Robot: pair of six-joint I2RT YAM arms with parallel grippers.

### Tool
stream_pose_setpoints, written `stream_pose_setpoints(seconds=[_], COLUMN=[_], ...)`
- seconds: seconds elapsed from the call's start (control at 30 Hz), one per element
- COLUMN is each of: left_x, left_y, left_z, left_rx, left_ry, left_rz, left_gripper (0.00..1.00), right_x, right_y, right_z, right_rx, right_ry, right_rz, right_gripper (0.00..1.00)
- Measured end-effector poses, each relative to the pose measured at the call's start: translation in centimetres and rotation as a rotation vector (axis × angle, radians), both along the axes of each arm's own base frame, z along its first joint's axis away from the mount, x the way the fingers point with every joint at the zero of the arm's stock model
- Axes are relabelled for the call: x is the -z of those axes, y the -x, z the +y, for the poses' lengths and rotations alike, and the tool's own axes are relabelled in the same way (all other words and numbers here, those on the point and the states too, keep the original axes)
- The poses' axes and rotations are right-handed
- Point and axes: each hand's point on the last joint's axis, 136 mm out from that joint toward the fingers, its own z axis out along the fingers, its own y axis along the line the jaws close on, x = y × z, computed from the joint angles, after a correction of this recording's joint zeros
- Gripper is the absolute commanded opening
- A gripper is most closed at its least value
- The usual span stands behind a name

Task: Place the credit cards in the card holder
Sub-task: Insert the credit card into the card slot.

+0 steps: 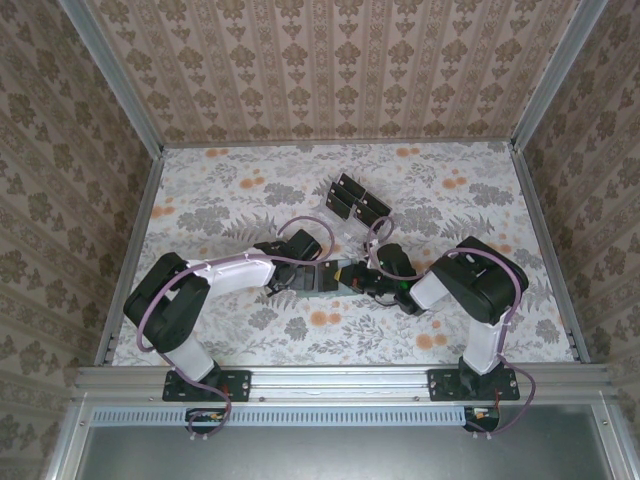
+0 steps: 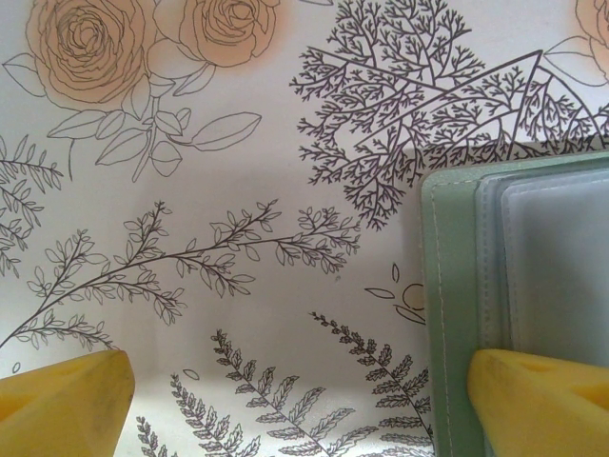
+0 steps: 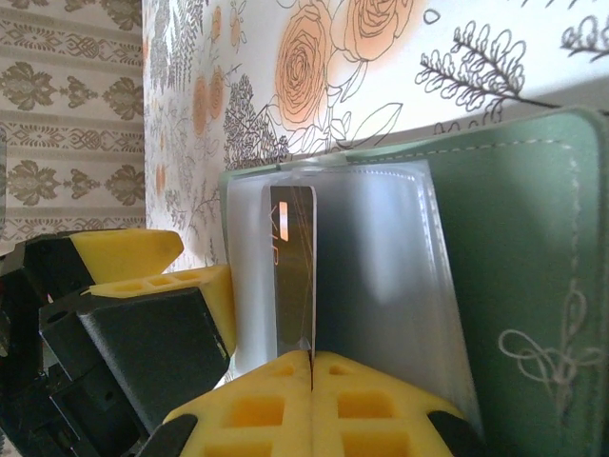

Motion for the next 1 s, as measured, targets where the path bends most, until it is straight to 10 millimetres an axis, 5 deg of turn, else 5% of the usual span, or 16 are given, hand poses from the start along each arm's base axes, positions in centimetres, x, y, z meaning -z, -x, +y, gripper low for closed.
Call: stream_pose_setpoints(seconds=[0.23,0.47,0.63,0.83,1.0], left_x=[0.0,0.0,-0.3,-1.6,-2.1], left_y=[0.0,0.0,-0.1,-0.6,-0.6], left_z=[0.0,0.0,0.0,0.3,1.2], left_rx=[0.000,0.000,-0.002,-0.021,-0.040], left_ry=[0.000,0.001,0.010,0.043,0.054], left_rz=[0.000,0.000,-0.003,-0.032,-0.044], left_gripper=[1.00,1.00,1.00,1.00,1.00], right_x=[-0.1,-1.3,-2.7,-4.8,-5.6], right_y=[0.2,0.1,0.3,-0.1,-0.8], right_z=[0.5,0.9,0.4,-0.3,-0.8], right_rx=[-0.013,-0.032,-0.047,-0.067,-0.081], right_ry=[-0.002,0.009,0.086,0.203,0.312], right_rz=[0.000,-0.025,-0.037,-0.059,-0.066], right_gripper=[0.00,0.47,0.63,0.59,0.26])
